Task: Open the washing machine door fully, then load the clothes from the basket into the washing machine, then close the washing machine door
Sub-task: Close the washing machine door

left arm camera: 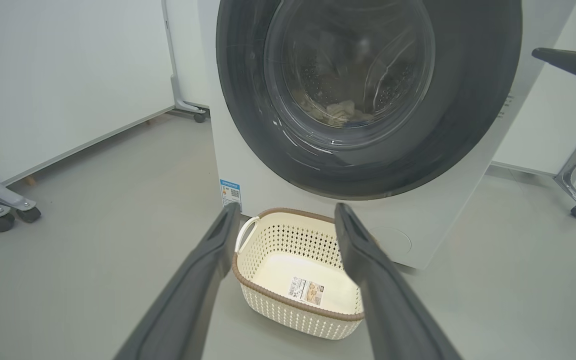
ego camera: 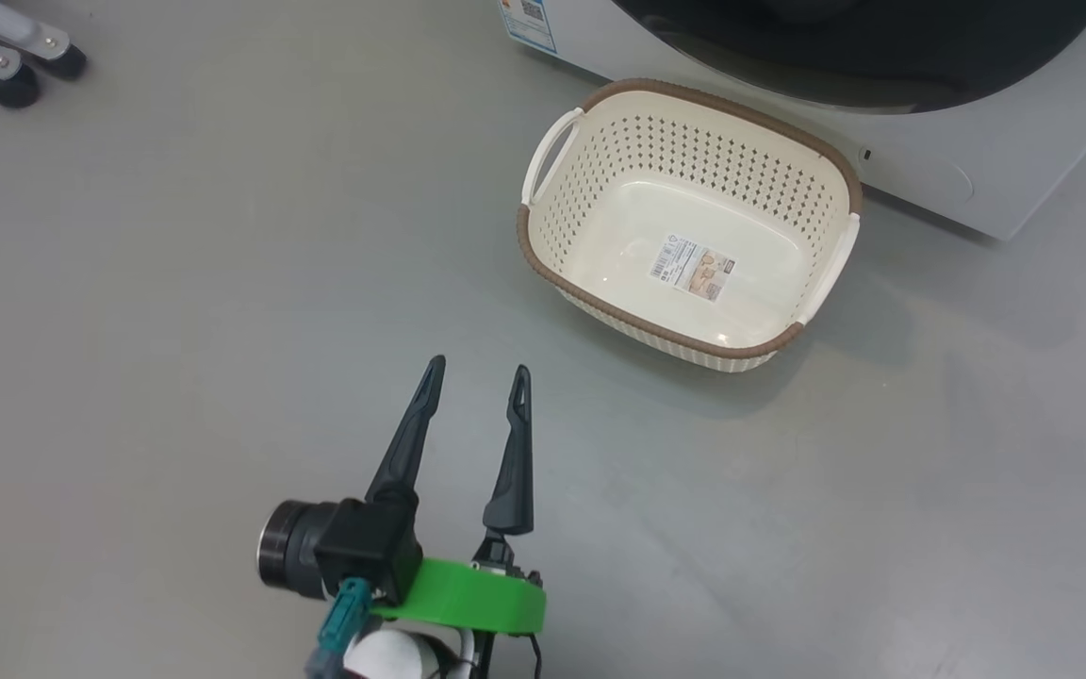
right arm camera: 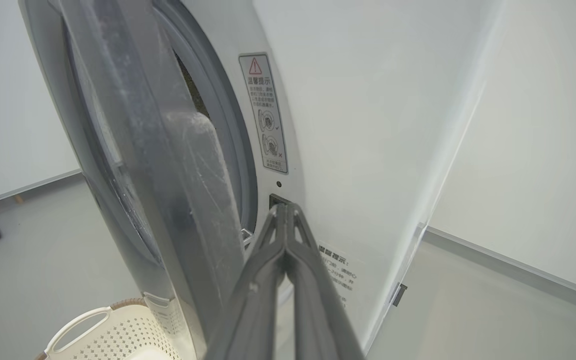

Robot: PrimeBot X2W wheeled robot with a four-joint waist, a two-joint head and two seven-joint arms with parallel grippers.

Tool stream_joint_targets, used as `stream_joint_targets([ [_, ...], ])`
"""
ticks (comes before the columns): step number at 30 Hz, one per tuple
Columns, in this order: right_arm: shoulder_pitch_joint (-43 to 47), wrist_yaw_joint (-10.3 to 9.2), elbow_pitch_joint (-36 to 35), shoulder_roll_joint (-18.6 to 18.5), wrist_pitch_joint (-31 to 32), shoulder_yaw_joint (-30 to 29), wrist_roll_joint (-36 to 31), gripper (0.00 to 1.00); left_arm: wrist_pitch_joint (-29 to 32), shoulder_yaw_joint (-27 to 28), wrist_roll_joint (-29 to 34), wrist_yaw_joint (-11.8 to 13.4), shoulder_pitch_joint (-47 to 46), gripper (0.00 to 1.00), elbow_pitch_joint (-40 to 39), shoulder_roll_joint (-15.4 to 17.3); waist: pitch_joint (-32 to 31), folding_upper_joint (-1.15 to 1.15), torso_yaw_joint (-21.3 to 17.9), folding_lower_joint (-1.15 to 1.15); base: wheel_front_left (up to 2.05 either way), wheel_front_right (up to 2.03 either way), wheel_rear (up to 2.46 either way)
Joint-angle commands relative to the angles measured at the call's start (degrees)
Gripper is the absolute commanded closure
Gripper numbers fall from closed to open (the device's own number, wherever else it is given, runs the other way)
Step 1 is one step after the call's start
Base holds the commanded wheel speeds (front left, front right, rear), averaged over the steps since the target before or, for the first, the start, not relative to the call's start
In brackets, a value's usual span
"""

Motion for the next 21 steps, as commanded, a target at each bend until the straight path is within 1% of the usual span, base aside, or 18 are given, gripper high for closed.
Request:
stream_joint_targets([
  [1,-1.4,0.20,-2.3,-0.2,-0.6,0.3,0.4,1.00,-0.5,1.6,0.5,0.6,-1.6,0.00,-1.9,0.3,0.0,0.00,0.0,0.00,0.00,0.00,0.00],
  [11,4.4,0.20,-6.9,0.8,-0.6,1.3,2.0,1.00,-0.5,0.2,-0.7,0.7,-3.2,0.00,-0.5,0.3,-1.2,0.00,-0.3,0.00,0.00,0.00,0.00],
  [21,14.3,0.20,-13.6,2.3,-0.6,1.2,3.6,1.00,-0.5,0.3,-1.2,-0.7,-3.8,0.00,2.5,0.3,-4.6,0.00,-0.7,0.00,0.00,0.00,0.00],
])
